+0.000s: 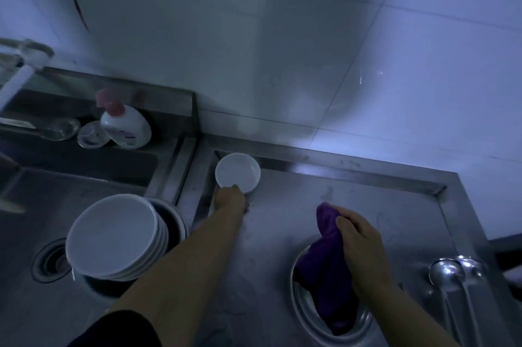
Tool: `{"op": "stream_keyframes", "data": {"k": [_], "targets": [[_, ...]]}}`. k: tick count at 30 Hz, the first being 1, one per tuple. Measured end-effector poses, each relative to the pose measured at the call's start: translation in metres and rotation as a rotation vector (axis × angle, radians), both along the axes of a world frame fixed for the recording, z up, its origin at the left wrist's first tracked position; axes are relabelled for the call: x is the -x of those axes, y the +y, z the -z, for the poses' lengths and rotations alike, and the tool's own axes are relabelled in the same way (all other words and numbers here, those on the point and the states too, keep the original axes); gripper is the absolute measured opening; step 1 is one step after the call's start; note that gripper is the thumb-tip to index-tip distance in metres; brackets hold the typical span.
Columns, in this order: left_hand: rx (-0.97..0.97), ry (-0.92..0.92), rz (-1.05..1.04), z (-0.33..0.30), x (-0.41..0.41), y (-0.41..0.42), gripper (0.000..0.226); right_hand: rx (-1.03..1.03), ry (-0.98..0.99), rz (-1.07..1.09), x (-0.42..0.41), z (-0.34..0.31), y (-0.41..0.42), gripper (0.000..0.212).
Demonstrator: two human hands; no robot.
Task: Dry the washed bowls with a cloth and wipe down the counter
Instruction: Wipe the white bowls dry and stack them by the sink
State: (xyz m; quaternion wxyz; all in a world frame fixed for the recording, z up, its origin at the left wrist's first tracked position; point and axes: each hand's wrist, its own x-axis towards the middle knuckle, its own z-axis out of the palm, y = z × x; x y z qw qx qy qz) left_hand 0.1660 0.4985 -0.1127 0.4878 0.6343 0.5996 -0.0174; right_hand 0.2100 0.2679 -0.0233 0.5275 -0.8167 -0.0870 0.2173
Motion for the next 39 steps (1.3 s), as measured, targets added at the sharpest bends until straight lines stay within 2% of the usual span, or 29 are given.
{"op": "stream_keyframes", "data": {"k": [1,2,3,5,7,9,13,14,17,20,23,26,31,36,39], "targets": [[-0.113,0.087,0.14,0.003,0.001,-0.001,0.043,0.006,-0.014,0.007,0.002,0.0,0.0,0.027],[-0.14,0.1,0.183,0.006,0.0,0.001,0.041,0.014,-0.023,0.015,0.004,0.0,-0.001,0.028],[-0.07,0.069,0.113,0.01,-0.001,0.003,0.04,0.021,-0.025,0.018,0.007,0.0,-0.001,0.029],[0.178,-0.147,-0.264,0.004,0.005,-0.002,0.04,0.035,-0.025,0.016,0.012,-0.001,-0.004,0.028],[0.166,-0.286,-0.377,0.0,0.011,-0.016,0.04,0.042,-0.033,0.019,0.017,-0.003,-0.007,0.027],[0.119,-0.337,-0.397,-0.015,0.024,-0.035,0.037,0.049,-0.042,0.003,0.022,-0.007,-0.008,0.026],[-0.004,-0.526,-0.226,-0.051,0.061,-0.071,0.023,0.083,-0.12,-0.054,0.028,-0.018,-0.008,0.019],[-0.05,-0.531,-0.163,-0.059,0.073,-0.08,0.024,0.092,-0.144,-0.062,0.029,-0.022,-0.006,0.017],[-0.202,-0.557,0.03,-0.088,0.108,-0.104,0.035,0.116,-0.223,-0.143,0.037,-0.036,-0.004,0.031],[-0.355,-0.61,0.119,-0.117,0.141,-0.122,0.036,0.087,-0.387,-0.277,0.054,-0.054,-0.013,0.018],[-0.521,-0.634,0.207,-0.146,0.171,-0.135,0.035,0.053,-0.495,-0.334,0.069,-0.068,-0.031,0.016],[-0.684,-0.652,0.315,-0.176,0.194,-0.151,0.039,0.026,-0.547,-0.351,0.081,-0.083,-0.048,0.016],[-0.823,-0.614,0.477,-0.221,0.218,-0.17,0.045,-0.085,-0.518,-0.379,0.101,-0.112,-0.076,0.025],[-0.961,-0.573,0.582,-0.258,0.23,-0.193,0.056,-0.132,-0.523,-0.445,0.119,-0.14,-0.099,0.018],[-1.03,-0.62,0.478,-0.274,0.235,-0.214,0.059,-0.144,-0.579,-0.54,0.127,-0.153,-0.111,0.014]]}}
